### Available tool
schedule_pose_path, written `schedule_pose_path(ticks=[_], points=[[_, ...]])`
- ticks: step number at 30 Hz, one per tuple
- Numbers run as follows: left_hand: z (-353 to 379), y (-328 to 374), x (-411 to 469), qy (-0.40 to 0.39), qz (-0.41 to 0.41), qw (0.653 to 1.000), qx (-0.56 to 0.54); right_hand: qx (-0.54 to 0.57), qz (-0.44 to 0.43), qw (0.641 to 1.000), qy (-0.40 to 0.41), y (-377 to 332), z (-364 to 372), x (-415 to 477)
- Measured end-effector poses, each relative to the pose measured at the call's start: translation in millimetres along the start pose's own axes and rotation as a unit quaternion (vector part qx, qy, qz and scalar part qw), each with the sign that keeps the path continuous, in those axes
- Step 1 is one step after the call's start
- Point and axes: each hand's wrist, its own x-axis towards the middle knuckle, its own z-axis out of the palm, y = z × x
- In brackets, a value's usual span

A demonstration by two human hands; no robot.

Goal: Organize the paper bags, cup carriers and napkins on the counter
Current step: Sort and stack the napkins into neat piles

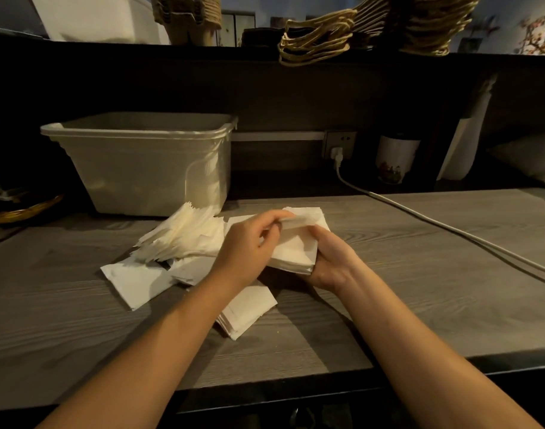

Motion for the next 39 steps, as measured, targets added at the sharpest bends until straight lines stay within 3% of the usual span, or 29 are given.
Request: schedule_pose_path(ticks=[4, 10, 17, 24, 35, 39], points=[[1, -2, 0, -0.002, 0.047, 0.998, 0.041, 0.086, -0.018, 0.996, -0.018, -2, -4, 2], [2, -3, -3, -0.059, 0.090, 0.993, 0.057, 0.055, -0.023, 0.998, -0.004, -2, -2, -2], [5, -4, -6, -0.143, 0.036, 0.989, -0.026, 0.048, -0.029, 0.998, 0.007, -1, -2, -2], [9, 5, -2, -0.109, -0.163, 0.965, -0.172, 0.020, -0.031, 0.999, 0.026, -1, -1, 0], [19, 2, -2, -0.118, -0.170, 0.966, -0.152, 0.012, -0.029, 0.999, 0.030, 4, -1, 4], [2, -10, 6, -0.046, -0.126, 0.990, -0.050, 0.037, -0.029, 0.998, 0.040, -1, -3, 4]])
